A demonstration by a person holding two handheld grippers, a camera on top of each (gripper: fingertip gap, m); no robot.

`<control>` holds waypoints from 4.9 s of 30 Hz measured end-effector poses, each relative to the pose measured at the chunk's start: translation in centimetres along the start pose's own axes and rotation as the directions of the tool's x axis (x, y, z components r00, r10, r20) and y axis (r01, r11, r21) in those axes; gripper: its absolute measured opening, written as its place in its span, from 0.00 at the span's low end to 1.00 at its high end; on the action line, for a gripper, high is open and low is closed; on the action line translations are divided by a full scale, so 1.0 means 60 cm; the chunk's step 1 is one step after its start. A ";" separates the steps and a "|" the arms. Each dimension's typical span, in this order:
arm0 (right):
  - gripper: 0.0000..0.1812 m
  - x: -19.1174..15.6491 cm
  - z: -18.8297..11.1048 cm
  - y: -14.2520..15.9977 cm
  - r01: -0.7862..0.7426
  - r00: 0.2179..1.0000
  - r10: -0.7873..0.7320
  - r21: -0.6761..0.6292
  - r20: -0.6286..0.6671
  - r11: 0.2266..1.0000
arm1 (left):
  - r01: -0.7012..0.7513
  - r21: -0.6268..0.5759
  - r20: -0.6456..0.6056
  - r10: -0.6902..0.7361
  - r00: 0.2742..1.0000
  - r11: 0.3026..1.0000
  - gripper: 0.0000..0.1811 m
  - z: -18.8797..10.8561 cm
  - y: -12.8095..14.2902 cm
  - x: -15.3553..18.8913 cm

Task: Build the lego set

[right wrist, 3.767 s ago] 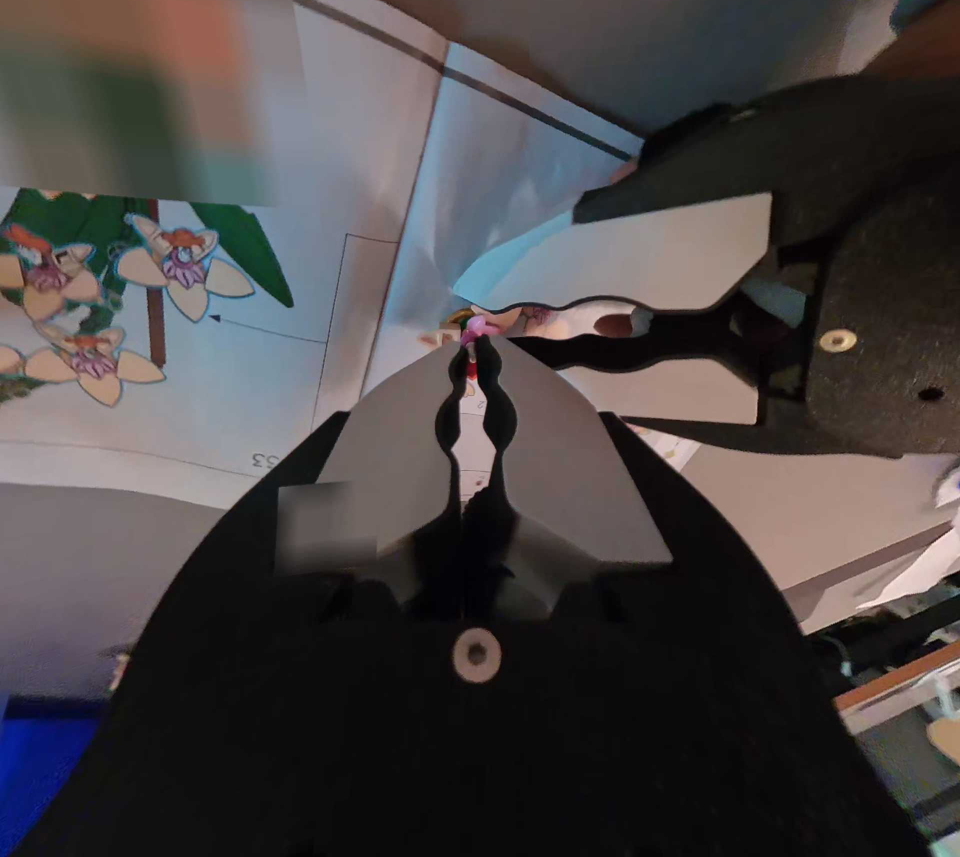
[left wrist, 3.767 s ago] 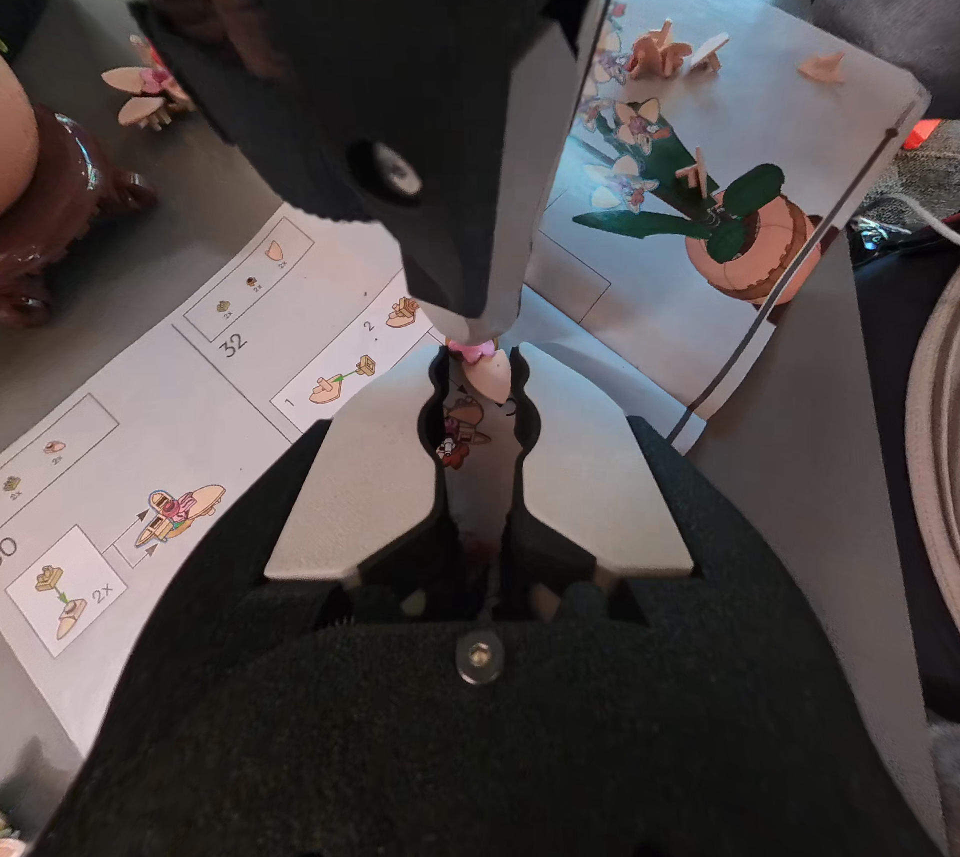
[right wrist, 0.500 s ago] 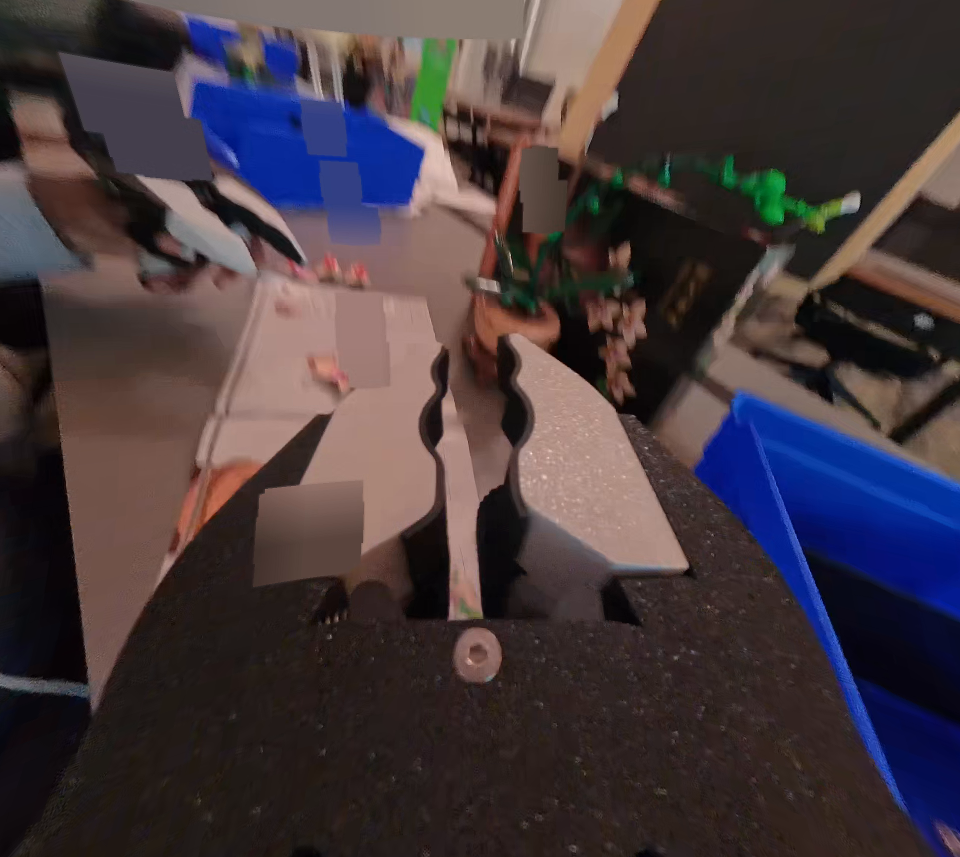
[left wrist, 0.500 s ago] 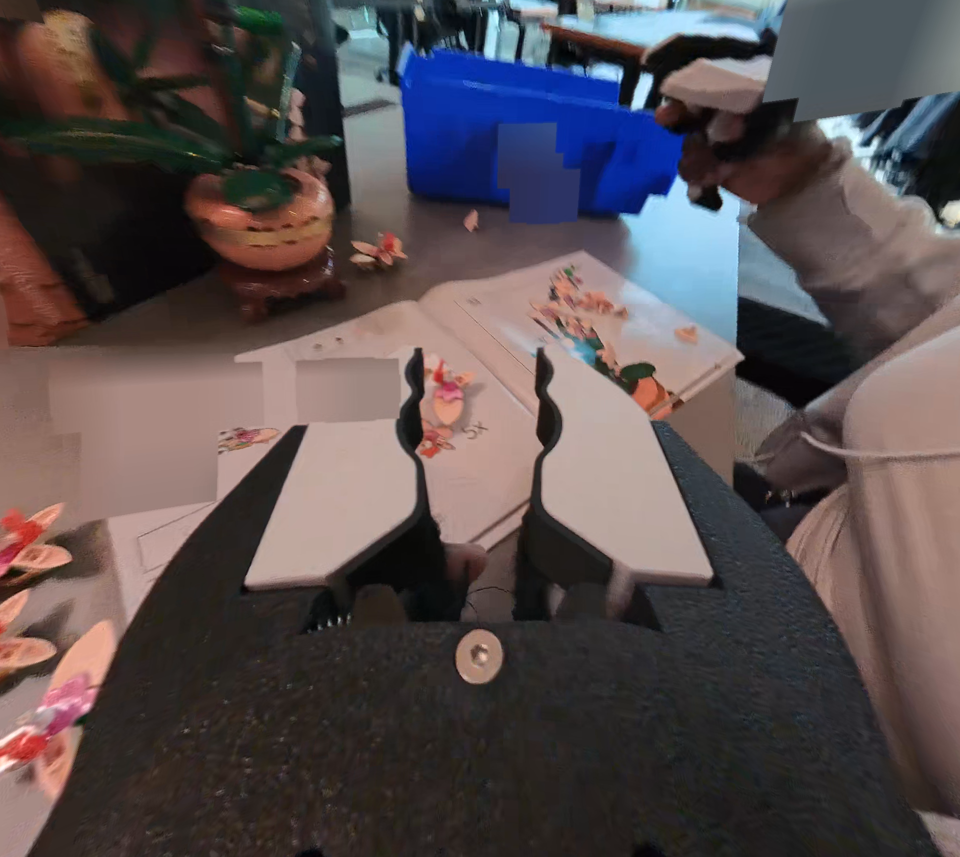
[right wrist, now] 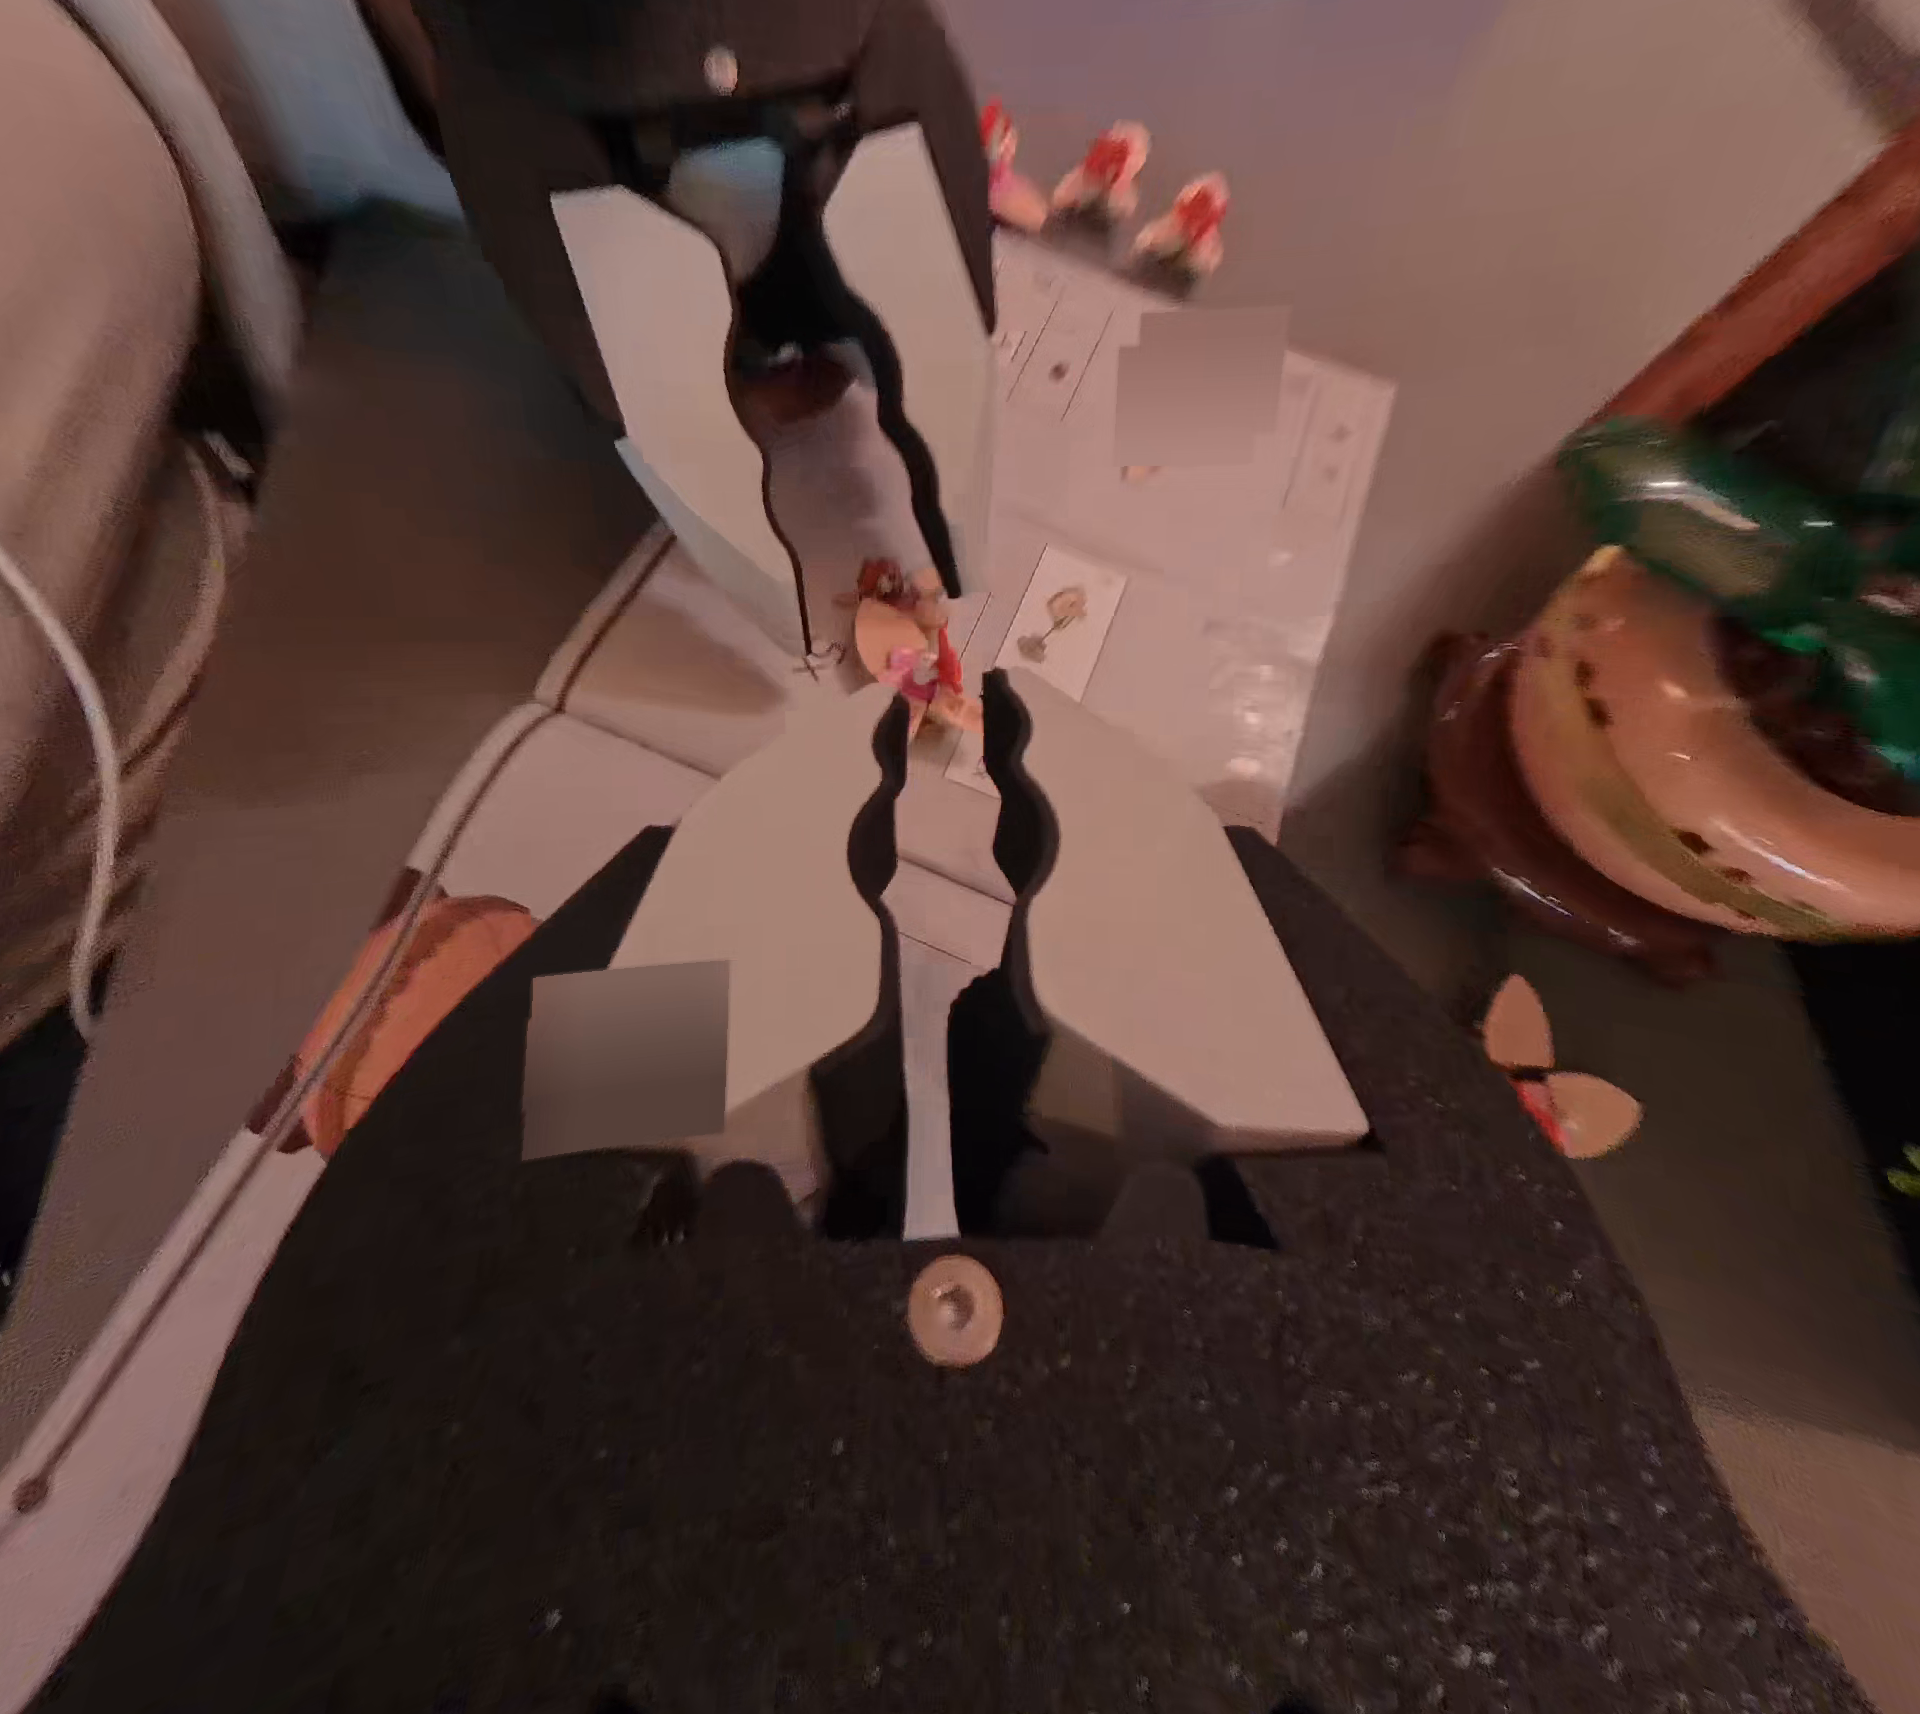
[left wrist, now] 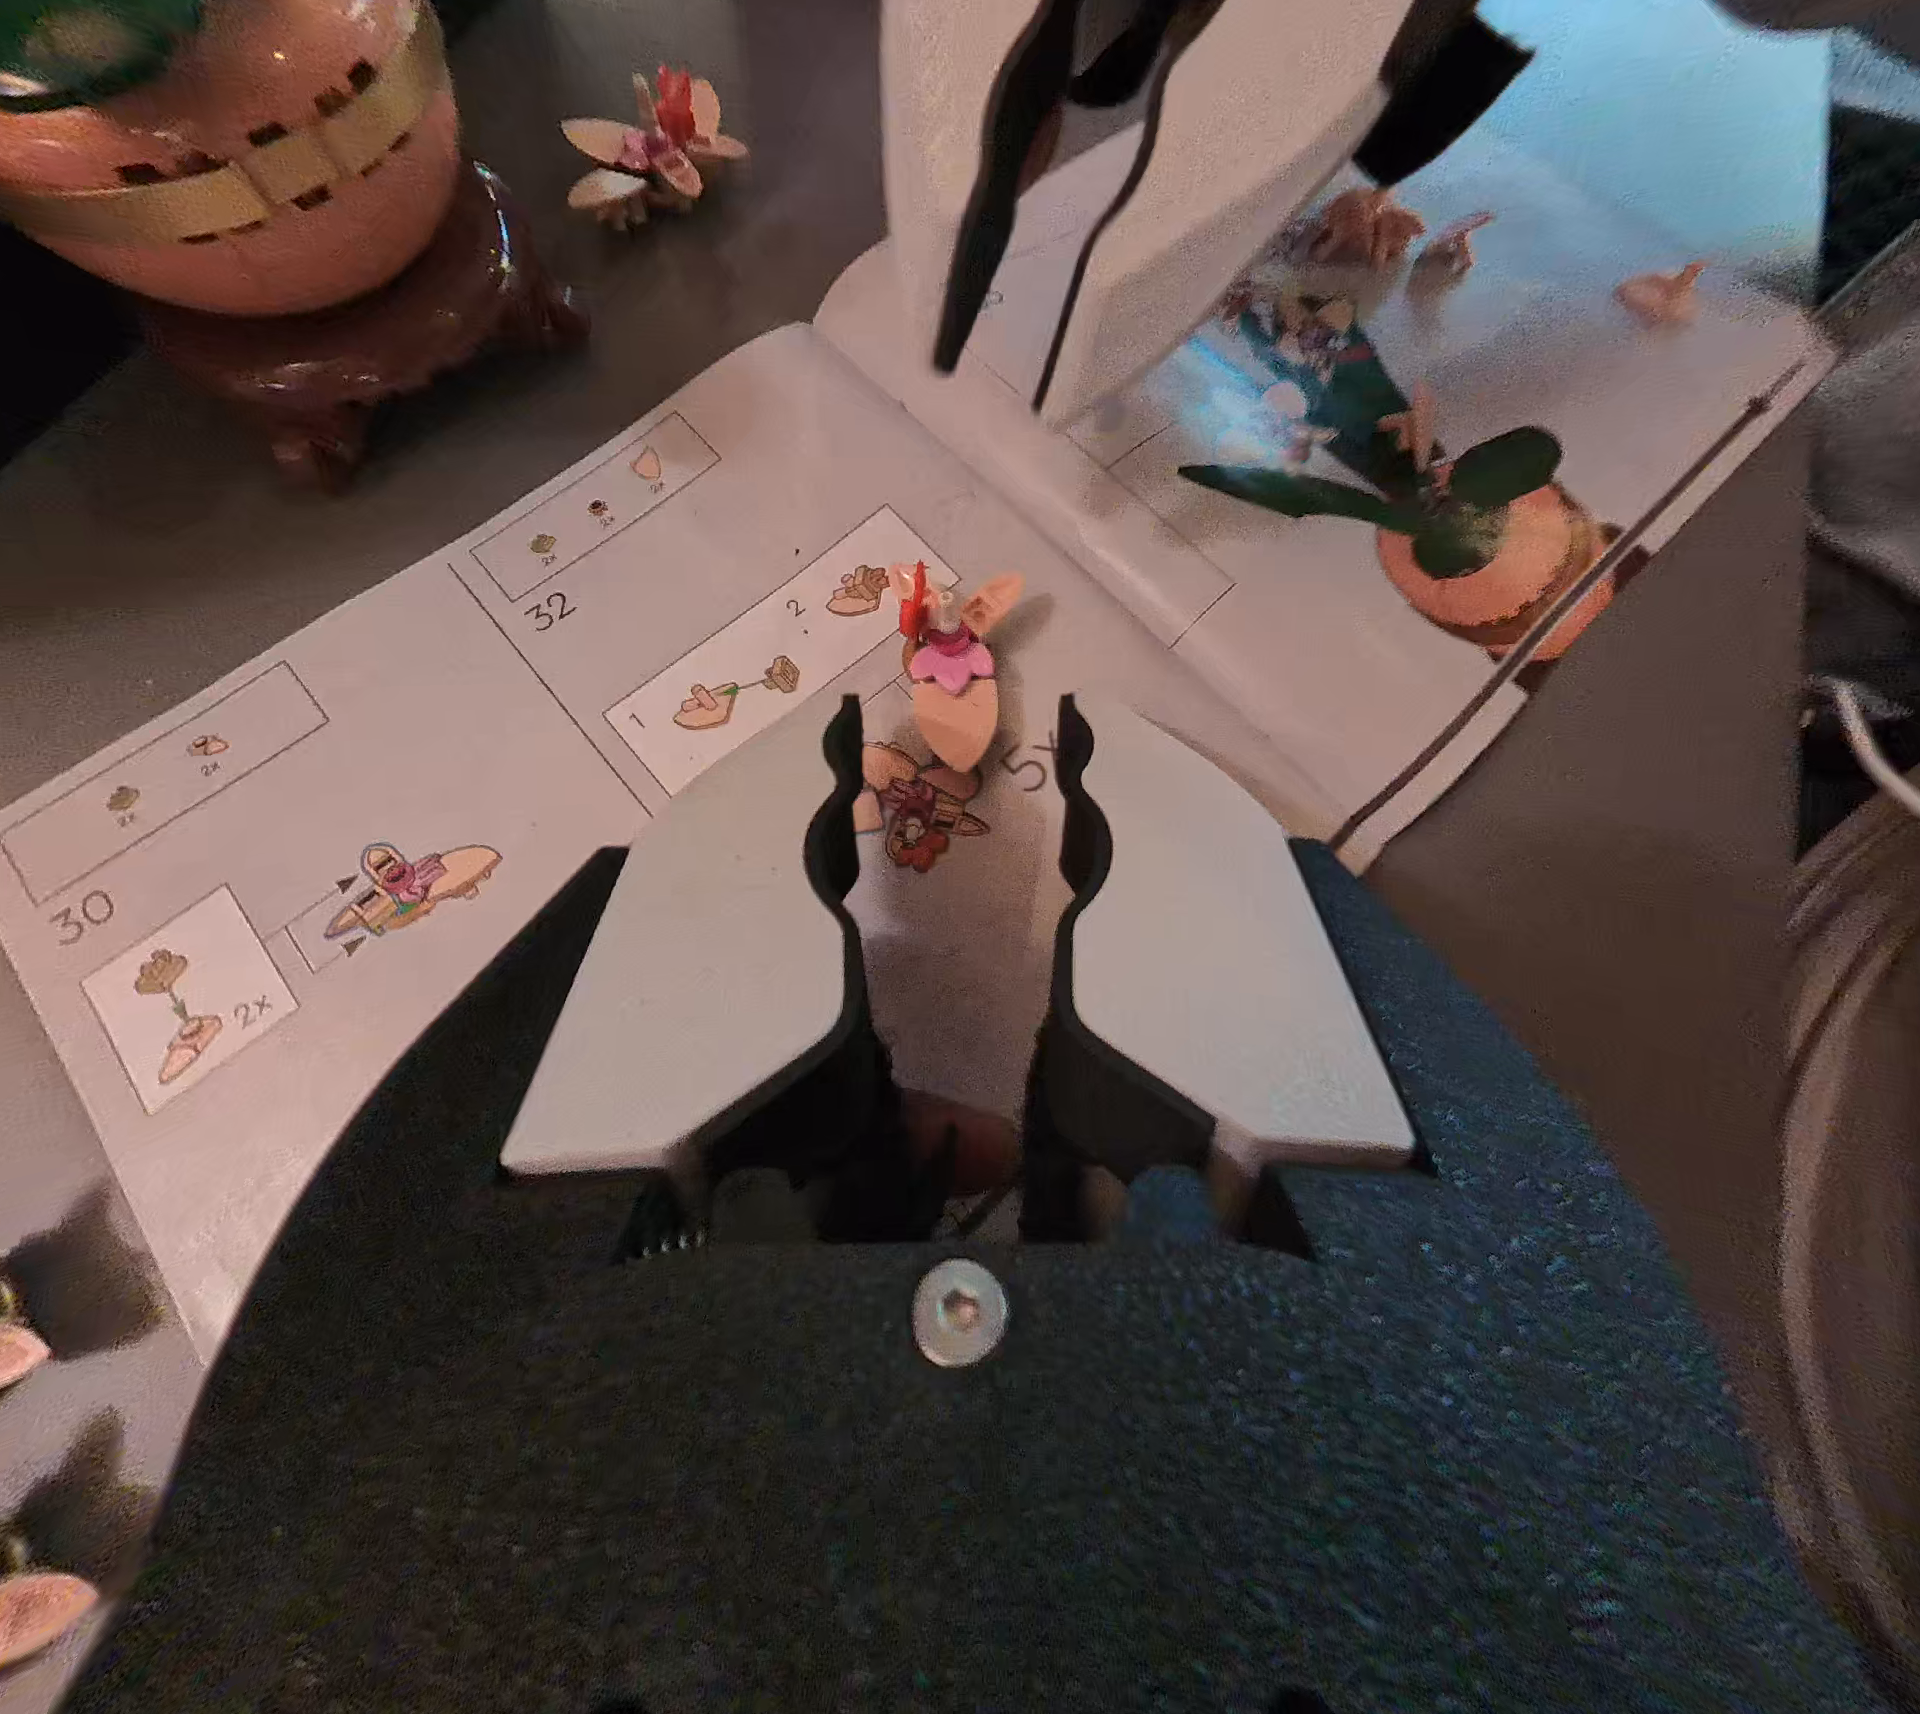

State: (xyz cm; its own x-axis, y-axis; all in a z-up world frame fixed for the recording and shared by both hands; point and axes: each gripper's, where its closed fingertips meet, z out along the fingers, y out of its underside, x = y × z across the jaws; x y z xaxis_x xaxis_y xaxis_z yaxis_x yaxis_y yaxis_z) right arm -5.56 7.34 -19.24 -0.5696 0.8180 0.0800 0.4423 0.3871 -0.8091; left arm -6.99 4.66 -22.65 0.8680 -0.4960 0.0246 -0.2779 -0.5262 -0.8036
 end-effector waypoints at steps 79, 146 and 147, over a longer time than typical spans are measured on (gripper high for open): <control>0.17 -0.034 0.039 0.026 0.528 0.790 -0.460 -0.066 0.406 0.847 | 0.102 -0.098 -0.167 -0.117 0.979 0.990 0.09 0.031 0.004 0.016; 0.05 -0.067 0.052 0.020 0.241 0.836 -0.248 0.078 0.490 0.967 | -0.016 -0.096 -0.258 -0.009 0.966 0.995 0.09 0.024 0.012 0.050; 0.05 -0.065 0.051 0.021 0.205 0.859 -0.209 0.058 0.467 0.977 | -0.003 -0.096 -0.246 -0.021 0.969 0.995 0.09 0.024 0.012 0.050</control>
State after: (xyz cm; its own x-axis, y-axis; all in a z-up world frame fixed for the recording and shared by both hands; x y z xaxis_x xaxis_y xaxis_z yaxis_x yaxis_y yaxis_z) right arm -4.90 3.31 -22.37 -0.9052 0.4237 -0.0342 0.2746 0.5214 -0.8079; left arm -3.99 3.83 -24.01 0.7456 -0.6398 0.1867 -0.3190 -0.5885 -0.7429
